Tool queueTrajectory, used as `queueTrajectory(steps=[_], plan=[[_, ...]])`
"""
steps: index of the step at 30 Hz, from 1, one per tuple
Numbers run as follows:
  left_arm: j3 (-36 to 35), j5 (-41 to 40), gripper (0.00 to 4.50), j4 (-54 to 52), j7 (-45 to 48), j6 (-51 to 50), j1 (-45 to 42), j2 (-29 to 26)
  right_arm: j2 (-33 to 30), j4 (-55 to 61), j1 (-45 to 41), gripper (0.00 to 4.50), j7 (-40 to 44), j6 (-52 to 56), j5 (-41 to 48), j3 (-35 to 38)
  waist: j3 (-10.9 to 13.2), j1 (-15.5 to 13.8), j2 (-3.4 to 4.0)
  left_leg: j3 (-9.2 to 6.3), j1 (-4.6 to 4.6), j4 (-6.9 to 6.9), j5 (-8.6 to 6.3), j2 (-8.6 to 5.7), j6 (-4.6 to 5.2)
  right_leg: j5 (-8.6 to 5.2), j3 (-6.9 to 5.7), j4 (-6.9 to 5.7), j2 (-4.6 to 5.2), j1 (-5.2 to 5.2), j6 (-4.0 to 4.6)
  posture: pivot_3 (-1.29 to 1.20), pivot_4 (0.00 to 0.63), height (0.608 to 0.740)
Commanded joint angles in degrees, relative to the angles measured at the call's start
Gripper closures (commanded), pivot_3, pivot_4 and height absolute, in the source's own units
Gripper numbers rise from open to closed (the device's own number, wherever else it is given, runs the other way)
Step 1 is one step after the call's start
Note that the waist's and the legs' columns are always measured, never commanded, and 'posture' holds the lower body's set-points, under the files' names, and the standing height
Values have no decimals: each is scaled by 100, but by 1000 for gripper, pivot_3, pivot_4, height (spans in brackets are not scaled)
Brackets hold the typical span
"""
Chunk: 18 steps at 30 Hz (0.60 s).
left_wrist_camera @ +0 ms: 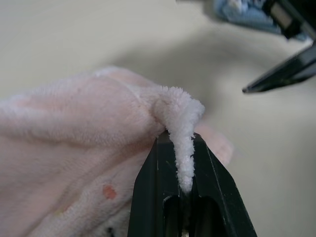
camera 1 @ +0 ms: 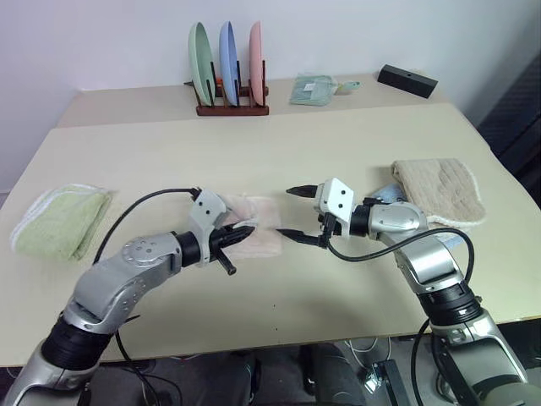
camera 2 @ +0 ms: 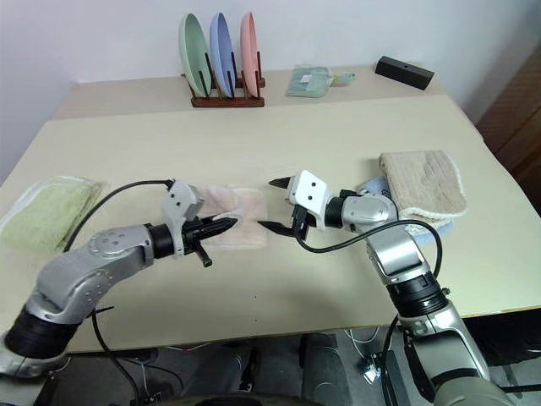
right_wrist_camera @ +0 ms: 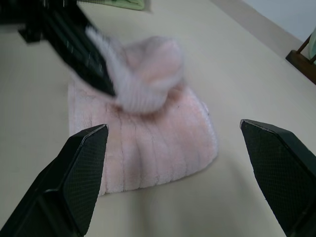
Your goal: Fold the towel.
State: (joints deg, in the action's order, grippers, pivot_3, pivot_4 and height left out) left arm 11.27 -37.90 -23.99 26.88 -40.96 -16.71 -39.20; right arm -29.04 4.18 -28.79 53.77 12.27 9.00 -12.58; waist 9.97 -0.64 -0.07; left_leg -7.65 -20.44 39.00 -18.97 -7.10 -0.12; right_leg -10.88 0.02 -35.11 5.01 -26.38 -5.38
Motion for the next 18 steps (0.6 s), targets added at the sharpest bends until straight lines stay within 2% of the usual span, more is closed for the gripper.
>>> queueTrajectory(steps=[1, 5, 8, 11, 17, 18], plan=[[205, 331, 4464, 37, 303, 113, -94, 158, -34, 225, -1, 125, -71, -42, -21, 92, 0, -3, 0, 0, 0, 0, 0, 0, 0, 0, 0, 0, 0, 0, 0, 0, 150, 735], [380, 508, 4464, 119, 459, 38, -216, 509, 3, 157, -12, 125, -135, -73, -85, 72, 0, -6, 0, 0, 1, 2, 0, 0, 0, 0, 0, -2, 1, 1, 0, 0, 150, 735], [546, 657, 4464, 151, 625, -161, -263, 530, 11, 76, -55, 125, -192, -116, -129, 101, 0, -6, 0, 0, 0, 4, 0, 0, 0, 1, 0, -1, 1, 1, -1, 0, 150, 735], [337, 559, 3508, 180, 626, -264, -250, 702, -4, 40, -72, 125, -214, -138, -150, 104, 0, -6, 0, 0, 1, 3, 0, 0, 0, 1, 0, -2, 1, 1, -1, 0, 150, 735], [-179, 428, 506, -22, 673, -296, -107, 745, -50, 23, -58, 125, -222, -157, -191, 106, 0, 1, -1, -1, 2, 3, 0, 0, 0, 1, 0, -3, 1, 1, -1, 0, 150, 735], [-317, 317, 506, -87, 704, -342, -52, 739, -60, 17, -58, 125, -222, -163, -194, 114, 0, 1, -1, -1, 1, 4, 0, 0, 0, 1, 0, -3, 1, 0, -1, 0, 150, 735]])
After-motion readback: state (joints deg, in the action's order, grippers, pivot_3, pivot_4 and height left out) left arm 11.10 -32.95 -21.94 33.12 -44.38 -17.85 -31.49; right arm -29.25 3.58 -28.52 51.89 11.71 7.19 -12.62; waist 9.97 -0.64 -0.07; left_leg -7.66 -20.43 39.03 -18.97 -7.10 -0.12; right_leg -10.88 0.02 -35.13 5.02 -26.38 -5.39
